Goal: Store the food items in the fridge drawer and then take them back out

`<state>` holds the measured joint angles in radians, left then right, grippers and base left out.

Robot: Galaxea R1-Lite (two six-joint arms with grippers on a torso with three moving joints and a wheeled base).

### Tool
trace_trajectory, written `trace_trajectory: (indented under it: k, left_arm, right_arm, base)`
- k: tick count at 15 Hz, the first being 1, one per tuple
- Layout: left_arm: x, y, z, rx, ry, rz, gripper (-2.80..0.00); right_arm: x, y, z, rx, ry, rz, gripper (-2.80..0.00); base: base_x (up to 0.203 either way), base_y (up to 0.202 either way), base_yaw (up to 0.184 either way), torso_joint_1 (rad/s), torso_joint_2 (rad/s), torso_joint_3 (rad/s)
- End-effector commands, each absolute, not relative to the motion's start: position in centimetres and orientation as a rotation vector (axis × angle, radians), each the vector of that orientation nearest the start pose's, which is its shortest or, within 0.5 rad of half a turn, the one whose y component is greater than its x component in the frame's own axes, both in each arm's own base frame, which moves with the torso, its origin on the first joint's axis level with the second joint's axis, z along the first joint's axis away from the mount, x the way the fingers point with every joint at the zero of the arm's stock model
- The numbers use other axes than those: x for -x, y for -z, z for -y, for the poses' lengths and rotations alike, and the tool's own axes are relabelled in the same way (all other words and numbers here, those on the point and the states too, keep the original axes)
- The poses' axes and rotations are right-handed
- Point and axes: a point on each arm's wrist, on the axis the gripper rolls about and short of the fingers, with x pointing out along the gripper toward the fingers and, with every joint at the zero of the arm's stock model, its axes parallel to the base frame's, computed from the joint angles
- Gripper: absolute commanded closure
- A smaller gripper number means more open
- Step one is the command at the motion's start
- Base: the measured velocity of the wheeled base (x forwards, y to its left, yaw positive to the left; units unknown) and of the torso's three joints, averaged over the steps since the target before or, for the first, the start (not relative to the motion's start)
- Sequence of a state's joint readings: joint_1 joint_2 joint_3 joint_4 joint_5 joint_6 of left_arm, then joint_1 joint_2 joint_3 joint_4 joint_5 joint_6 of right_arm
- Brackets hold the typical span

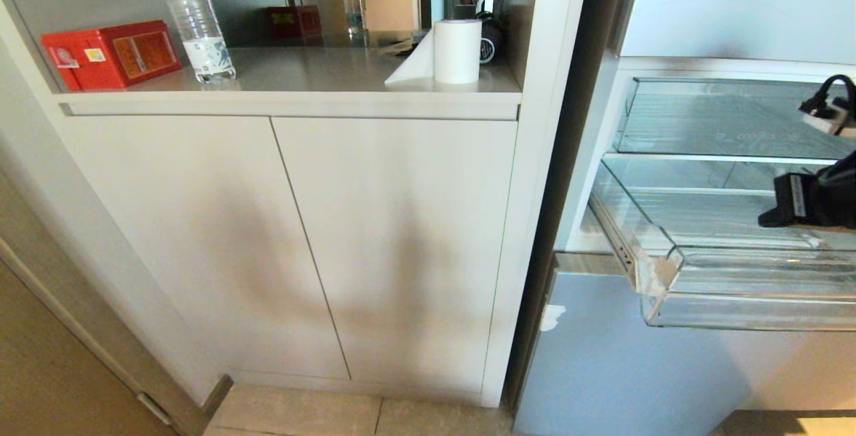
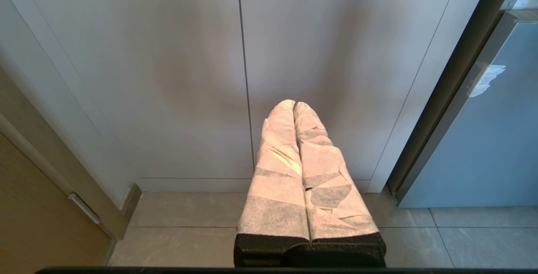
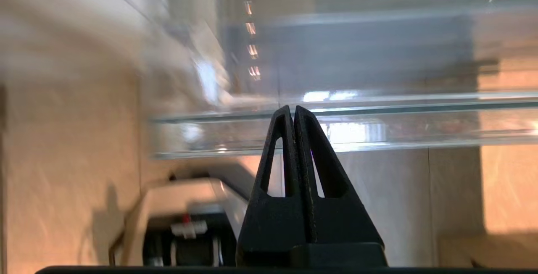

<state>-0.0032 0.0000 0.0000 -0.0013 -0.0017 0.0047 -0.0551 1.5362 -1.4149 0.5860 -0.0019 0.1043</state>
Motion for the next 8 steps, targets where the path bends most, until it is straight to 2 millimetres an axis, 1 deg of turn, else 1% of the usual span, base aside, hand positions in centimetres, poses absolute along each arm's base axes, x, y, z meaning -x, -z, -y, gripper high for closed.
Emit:
trace_trajectory:
  k: [1, 2, 4, 5, 7, 8]
  left_arm:
    - [2.3, -7.5, 0.0, -0.005, 0.005, 0.0, 0.0]
    - [2.3, -7.5, 0.0, -0.005, 0.005, 0.0, 0.0]
    - [2.3, -7.5, 0.0, -0.005, 0.005, 0.0, 0.0]
    - [2.3, -7.5, 0.0, -0.005, 0.005, 0.0, 0.0]
    - [2.3, -7.5, 0.0, -0.005, 0.005, -0.001, 0.0]
    - [2.3, -7.5, 0.0, -0.005, 0.005, 0.0, 0.0]
  right_arm:
    - [-21.5, -31.0, 1.2, -0.119, 0.086, -0.599, 0.0]
    - [-19.7, -31.6, 1.1, -0.119, 0.084, -0.564, 0.0]
    - [-14.9, -32.1, 0.8, -0.116, 0.078, -0.491, 0.0]
    - [-12.2, -31.9, 0.7, -0.115, 0.075, -0.455, 0.0]
    - [-6.6, -30.2, 0.3, -0.108, 0.068, -0.378, 0.0]
    - [-4.3, -28.8, 0.2, -0.1, 0.066, -0.34, 0.0]
  base:
    - [0.0, 0.0, 0.0, 0.0, 0.0, 0.0]
    - [0.0, 0.0, 0.0, 0.0, 0.0, 0.0]
    - [0.0, 0.0, 0.0, 0.0, 0.0, 0.0]
    - [0.0, 0.0, 0.0, 0.0, 0.0, 0.0]
    - [0.0, 0.0, 0.0, 0.0, 0.0, 0.0]
    - [0.0, 0.0, 0.0, 0.0, 0.0, 0.0]
